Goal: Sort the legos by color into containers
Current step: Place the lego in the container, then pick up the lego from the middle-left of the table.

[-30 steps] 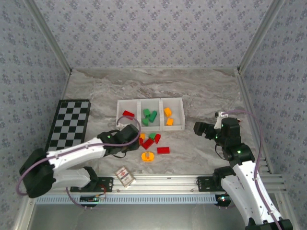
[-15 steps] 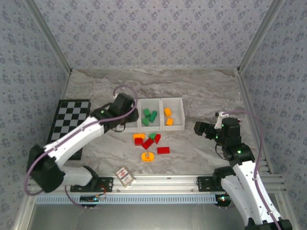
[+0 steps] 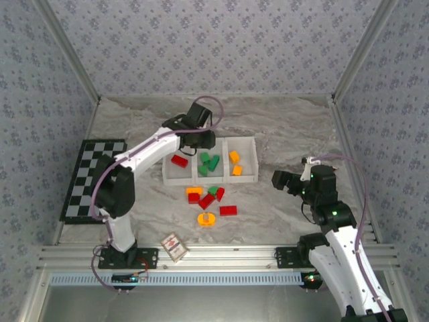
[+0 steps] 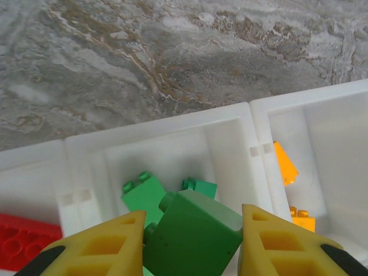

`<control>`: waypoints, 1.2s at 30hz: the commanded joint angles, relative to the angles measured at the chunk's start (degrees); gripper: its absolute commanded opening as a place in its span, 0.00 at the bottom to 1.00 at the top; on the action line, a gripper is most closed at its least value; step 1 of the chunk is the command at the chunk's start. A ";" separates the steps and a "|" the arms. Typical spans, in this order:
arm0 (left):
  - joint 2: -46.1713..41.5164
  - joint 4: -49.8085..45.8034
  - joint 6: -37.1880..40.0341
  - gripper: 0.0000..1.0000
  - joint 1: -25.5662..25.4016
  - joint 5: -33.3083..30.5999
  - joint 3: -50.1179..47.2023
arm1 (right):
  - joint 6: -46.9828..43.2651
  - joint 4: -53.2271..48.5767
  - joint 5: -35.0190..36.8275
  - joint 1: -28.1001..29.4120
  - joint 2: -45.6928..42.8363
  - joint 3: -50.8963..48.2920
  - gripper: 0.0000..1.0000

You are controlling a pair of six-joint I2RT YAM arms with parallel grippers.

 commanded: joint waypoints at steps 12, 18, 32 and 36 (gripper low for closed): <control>2.13 -2.43 3.93 0.60 1.28 2.51 2.76 | 0.30 -1.28 0.50 -0.75 -0.96 0.16 1.00; -2.35 -1.15 5.16 0.80 1.23 2.42 0.08 | 0.18 -1.38 0.50 -0.74 -0.96 0.16 1.00; -20.35 1.58 3.77 1.00 -1.01 2.13 -18.41 | 0.28 -0.67 0.15 -0.86 -0.78 -0.28 1.00; -26.71 1.61 0.96 0.99 -5.73 0.08 -27.20 | 0.27 -0.11 -0.11 -0.88 -0.13 -0.37 1.00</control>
